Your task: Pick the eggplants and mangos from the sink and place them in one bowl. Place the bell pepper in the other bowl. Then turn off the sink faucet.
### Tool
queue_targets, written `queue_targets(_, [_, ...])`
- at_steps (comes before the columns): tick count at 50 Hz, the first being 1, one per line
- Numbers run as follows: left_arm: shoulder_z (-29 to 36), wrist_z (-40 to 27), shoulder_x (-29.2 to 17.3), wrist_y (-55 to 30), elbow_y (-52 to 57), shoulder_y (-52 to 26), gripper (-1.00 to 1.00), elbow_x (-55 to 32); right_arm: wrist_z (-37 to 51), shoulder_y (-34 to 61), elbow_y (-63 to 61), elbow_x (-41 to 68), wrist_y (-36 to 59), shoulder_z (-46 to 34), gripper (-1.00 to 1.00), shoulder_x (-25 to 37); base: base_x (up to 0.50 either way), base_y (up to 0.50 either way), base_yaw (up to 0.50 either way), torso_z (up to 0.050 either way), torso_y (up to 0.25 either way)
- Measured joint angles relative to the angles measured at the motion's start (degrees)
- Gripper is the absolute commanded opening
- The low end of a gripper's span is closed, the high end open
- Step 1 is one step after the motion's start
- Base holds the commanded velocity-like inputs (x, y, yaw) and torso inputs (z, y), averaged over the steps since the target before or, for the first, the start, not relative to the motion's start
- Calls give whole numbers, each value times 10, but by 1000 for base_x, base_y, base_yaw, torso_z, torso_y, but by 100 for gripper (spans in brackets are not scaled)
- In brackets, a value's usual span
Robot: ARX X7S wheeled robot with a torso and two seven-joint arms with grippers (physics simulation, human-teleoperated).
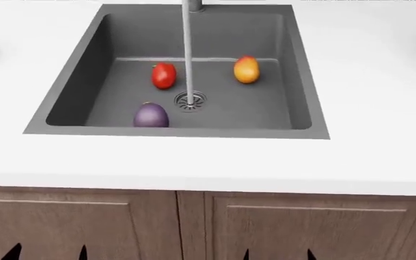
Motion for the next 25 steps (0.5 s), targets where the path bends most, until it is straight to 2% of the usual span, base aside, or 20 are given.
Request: queue_targets(25, [18, -6, -9, 5, 2, -1, 100, -13, 14, 4, 2, 9, 2, -13, 100, 11, 0, 2, 0, 50, 0])
